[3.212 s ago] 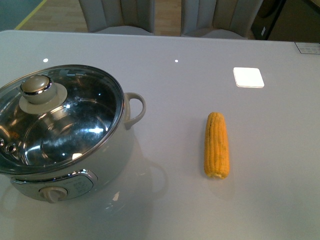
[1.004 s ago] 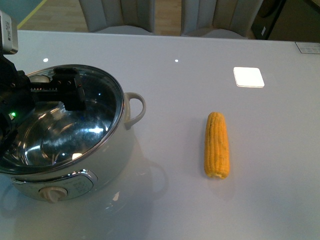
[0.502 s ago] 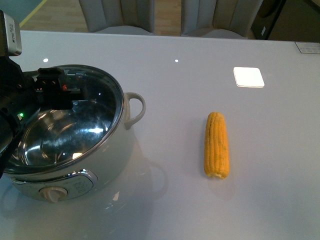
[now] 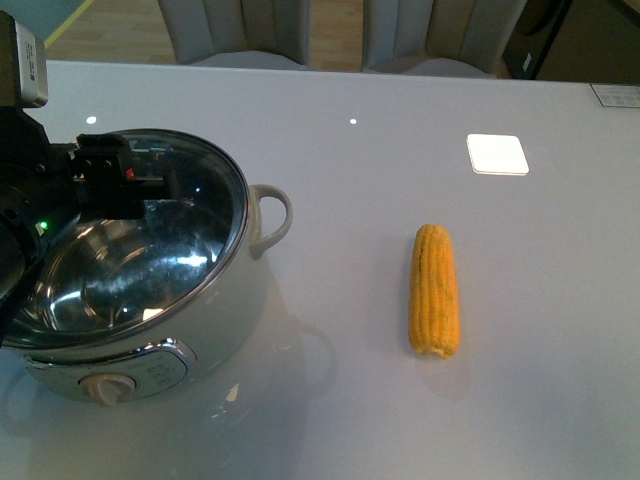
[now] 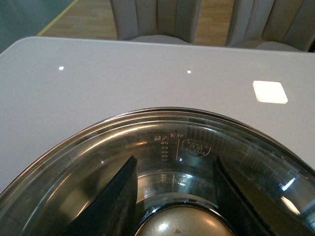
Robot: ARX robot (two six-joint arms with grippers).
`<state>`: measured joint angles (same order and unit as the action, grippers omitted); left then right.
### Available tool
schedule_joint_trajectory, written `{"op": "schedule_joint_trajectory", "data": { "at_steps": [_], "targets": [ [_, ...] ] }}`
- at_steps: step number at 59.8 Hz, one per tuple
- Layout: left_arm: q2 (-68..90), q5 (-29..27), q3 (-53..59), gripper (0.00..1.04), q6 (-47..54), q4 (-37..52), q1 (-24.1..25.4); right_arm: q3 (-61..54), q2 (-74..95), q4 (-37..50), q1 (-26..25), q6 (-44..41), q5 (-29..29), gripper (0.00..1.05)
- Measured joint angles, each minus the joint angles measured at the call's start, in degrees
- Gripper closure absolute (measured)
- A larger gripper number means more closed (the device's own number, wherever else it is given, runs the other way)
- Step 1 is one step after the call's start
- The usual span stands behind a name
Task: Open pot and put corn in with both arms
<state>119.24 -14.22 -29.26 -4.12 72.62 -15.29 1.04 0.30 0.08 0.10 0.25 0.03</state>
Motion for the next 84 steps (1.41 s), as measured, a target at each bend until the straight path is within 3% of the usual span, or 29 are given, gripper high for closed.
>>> {"op": "schedule_joint_trajectory", "data": {
  "at_steps": [21,34,44,68,84],
  "targets": [
    [-12.9,0.1,-0.5,0.64,1.4,-9.1,0.1,0.0,0.0,0.0,0.0,0.0,0.0,0.09],
    [-19.6,1.6,-1.0,0.64,1.5,-13.0,4.3,0.0,0.0,0.0,0.0,0.0,0.0,0.09],
    [-22.5,4.2,-0.3,0.64,2.1,-12.6,11.3,0.0,0.0,0.0,0.0,0.0,0.0,0.09],
    [-15.3,11.3,1.2,0.64,5.1,-4.4,35.7,0.0,0.0,0.0,0.0,0.0,0.0,0.09],
    [-3.7,13.0,-1.2,0.64,5.6,2.4,43.2,0.0,0.0,0.0,0.0,0.0,0.0,0.09]
  ]
}}
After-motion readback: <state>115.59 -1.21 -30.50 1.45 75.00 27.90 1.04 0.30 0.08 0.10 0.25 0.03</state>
